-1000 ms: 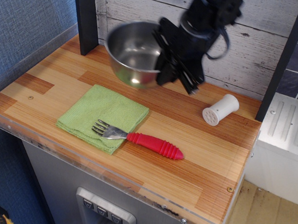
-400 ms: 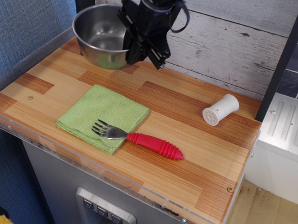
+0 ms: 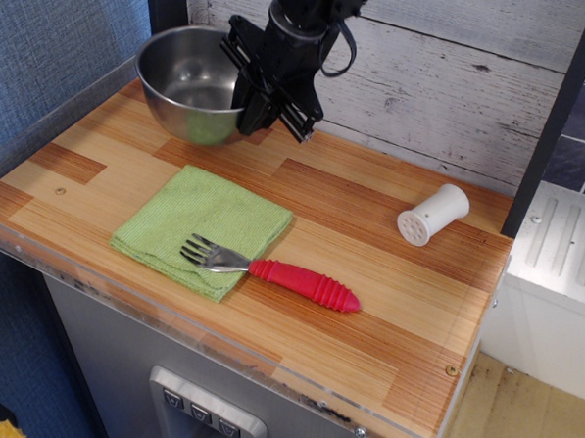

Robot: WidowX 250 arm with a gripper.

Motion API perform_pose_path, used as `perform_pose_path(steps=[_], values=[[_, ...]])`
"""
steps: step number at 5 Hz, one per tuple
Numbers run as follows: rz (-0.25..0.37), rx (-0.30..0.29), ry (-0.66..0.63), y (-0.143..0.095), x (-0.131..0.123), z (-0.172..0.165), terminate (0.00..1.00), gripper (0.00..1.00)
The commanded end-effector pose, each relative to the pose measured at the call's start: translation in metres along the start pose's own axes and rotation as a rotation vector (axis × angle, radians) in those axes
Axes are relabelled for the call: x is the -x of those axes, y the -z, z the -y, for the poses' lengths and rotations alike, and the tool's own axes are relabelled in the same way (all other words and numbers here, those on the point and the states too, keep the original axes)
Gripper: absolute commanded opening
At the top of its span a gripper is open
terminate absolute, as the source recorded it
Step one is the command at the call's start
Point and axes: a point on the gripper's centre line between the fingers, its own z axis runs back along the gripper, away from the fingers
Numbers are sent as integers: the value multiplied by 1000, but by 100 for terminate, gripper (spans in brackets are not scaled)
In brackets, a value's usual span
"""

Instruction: Move silver bowl to upper left corner of the table.

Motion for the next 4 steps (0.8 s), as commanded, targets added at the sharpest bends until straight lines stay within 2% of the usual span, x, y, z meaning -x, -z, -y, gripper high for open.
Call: perform_pose_path(steps=[1,4], values=[[9,-24,-44,5,-9,-16,0,0],[-50,-6,-89,30,-10,-23,0,0]])
